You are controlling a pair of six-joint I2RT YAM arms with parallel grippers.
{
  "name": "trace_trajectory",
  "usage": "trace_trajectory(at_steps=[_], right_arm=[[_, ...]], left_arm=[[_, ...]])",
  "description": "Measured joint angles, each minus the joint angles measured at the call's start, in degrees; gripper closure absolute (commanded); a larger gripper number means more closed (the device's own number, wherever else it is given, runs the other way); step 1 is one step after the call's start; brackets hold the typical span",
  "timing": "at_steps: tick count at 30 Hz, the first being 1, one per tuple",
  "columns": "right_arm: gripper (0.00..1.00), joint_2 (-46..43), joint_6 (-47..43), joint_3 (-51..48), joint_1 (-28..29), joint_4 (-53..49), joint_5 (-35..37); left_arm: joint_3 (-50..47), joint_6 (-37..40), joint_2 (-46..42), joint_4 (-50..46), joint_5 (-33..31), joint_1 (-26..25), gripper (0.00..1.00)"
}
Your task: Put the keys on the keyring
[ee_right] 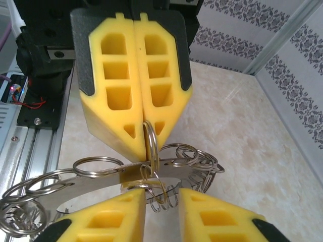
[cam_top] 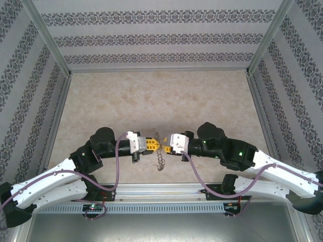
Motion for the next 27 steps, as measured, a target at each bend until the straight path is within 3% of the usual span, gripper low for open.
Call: trace_trajectory(at_steps=[12,17,27], right_arm=[[0.88,-0.63,-0.02,-0.31,-0.02,0.94,-1.31],[1.00,-0.46,0.13,-0.31,-0.04,1.25,-1.40],[1.00,2.32,-0.02,0.00,-1.14,1.29,-2.43]], left_arm=[[0.00,-0.02,-0.15,0.00,0.48,0.00,1.00],[0.00,-0.02,-0.22,-0.02,0.90,0.04,1.00],[-0.31,-0.09,-0.26,-0.52,1.27,0.04,1.00]])
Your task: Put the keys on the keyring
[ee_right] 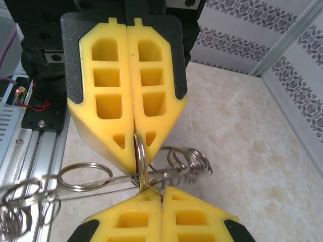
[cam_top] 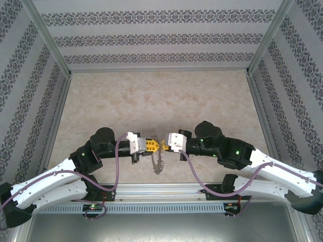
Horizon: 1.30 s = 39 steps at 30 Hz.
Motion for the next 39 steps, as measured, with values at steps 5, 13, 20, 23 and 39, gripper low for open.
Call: trace_trajectory(at_steps=[5,13,20,23,39], right_arm=[[0.98,1.09,0.00,0.52,-0.31,0.00,-0.85],[0.65,-1.44,0.98,-0.85,-0.42,1.22,-1.57],[0.63,-6.36,3.23,-4.74,-0.42,3.06,-2.91],[0.63,-6.40,4.46,-6.05,-0.42,4.17,-3.93],[0.72,-1.70,7.32,-6.99,-1.42,8.81,-7.54]], left_arm=[[-0.09,-0.15,0.00,-0.17,0.02,0.00,1.00],[-0.09,-0.15,-0.81,-0.13,0.48,0.00,1.00],[-0.09,-0.15,-1.60,-0.07,0.66,0.00,1.00],[-0.09,-0.15,-1.60,0.07,0.68,0.02,1.00],[-0.09,-0.17,-1.60,0.28,0.66,0.11,1.00]])
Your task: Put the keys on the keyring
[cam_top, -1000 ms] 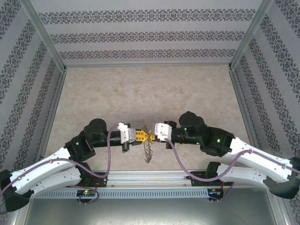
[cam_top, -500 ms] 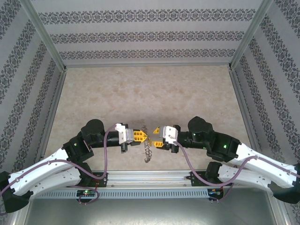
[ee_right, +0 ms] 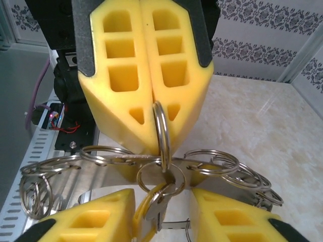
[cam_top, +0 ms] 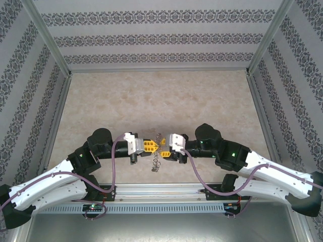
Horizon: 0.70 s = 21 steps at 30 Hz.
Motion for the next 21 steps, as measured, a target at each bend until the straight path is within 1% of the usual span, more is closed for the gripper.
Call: trace_trajectory(at_steps=[4,9,16,21], right_arm=[[0.83,0.46,0.09,-0.37,-0.48,0.22,0.22],[0.99,0.31,-0.09,-0.44,-0.50,0.17,1.46],[1.00,-1.75,-0.59,-0.20,-0.50,-1.25,5.40],[1.00,-1.84,-1.77,1.75,-0.48,-3.37,7.63]], left_arm=[[0.00,0.00,0.00,0.00,0.00,0.00,1.00],[0.00,0.00,0.00,0.00,-0.04,0.00,1.00],[-0.46,0.02,0.48,-0.02,-0.76,0.37,1.00],[-0.55,0.09,3.30,-0.15,-2.01,0.37,1.00]])
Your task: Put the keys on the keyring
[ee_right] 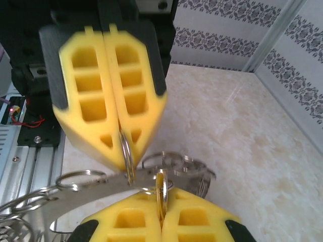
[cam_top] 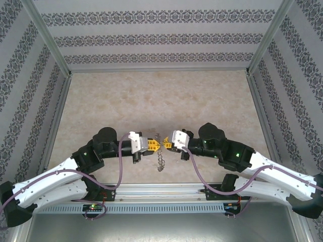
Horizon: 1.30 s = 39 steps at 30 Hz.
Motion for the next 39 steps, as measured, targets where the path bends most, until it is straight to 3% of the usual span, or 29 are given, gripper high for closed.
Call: trace_trajectory(at_steps=[7,12,16,20,26,31,39], right_arm=[[1.00,2.64,-1.49,2.62,0.15,-3.52,2.93],[1.00,6.23,-1.84,5.86,0.35,-6.95,6.69],[1.00,9.99,-1.40,9.29,-3.30,-8.87,7.17],[1.00,14.95,0.04,12.35,-10.84,-9.86,6.14],[1.00,27.21,1.01,18.53,-19.37,-9.77,2.78],[1.00,39.12,1.90,25.16,-24.48,-8.72,-0.02],[1.00,52.76,5.03,33.16,-27.19,-5.46,-4.15]], left_arm=[[0.00,0.24,2.23,-1.57,-3.15,0.00,1.00],[0.00,-0.22,3.10,-2.19,-6.64,0.00,0.63],[-1.66,-2.03,2.47,-0.70,-10.69,0.00,0.50],[-6.62,-4.44,0.20,1.22,-16.20,0.00,0.33],[-10.16,-7.10,-1.77,2.51,-22.62,0.00,0.14],[-10.67,-8.35,-2.82,4.20,-25.77,0.00,0.10],[-12.20,-9.22,-3.28,4.96,-26.82,0.00,0.09]])
